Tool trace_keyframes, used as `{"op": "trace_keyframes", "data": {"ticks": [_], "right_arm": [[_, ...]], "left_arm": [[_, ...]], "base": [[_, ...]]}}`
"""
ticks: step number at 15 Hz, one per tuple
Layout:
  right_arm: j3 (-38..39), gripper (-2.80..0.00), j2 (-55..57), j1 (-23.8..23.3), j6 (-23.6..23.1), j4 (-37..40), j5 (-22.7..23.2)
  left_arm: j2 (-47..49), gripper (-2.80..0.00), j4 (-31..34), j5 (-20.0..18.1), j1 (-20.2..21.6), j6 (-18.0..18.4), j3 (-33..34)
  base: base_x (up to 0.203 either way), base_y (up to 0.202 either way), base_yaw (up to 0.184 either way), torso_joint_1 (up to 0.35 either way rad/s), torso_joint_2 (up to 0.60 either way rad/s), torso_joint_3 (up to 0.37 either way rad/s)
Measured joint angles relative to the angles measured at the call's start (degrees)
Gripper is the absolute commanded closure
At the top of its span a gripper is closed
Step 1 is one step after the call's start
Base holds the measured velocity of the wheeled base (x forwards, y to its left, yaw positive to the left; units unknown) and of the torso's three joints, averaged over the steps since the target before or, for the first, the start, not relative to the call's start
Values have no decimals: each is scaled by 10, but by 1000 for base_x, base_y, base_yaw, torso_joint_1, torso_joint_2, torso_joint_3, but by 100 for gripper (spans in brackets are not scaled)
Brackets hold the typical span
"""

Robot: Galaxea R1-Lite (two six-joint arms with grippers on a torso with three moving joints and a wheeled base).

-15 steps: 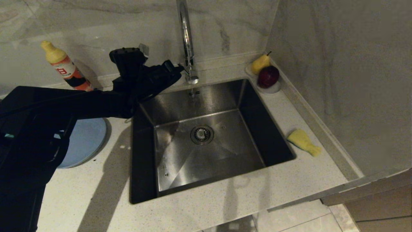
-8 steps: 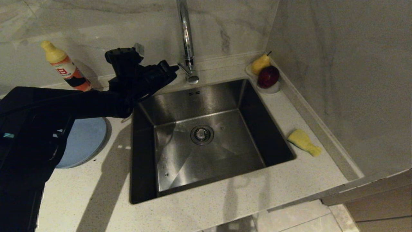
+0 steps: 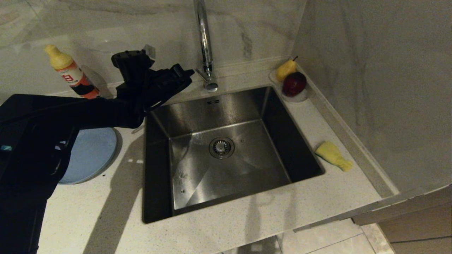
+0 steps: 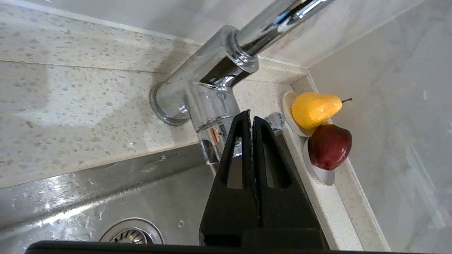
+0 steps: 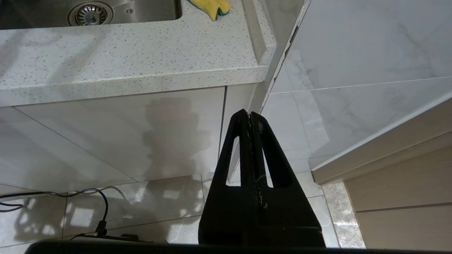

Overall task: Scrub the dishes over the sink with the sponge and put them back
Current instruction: Turn off the faucet, then place the bowl on the plate

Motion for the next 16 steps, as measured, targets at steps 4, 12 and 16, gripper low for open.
{"op": "trace_keyframes", "data": {"ticks": [4,12,16], "right_arm": [[0,0,0,0,0,0,0],[0,0,0,0,0,0,0],[0,0,0,0,0,0,0]], "left_arm": [[-3,0,3,1,0,0,2],[-96,0,18,4,8,-5,109],[-143,0,26,0,5,-16,138]], "base": [[0,0,0,0,0,0],[0,0,0,0,0,0],[0,0,0,0,0,0]]}}
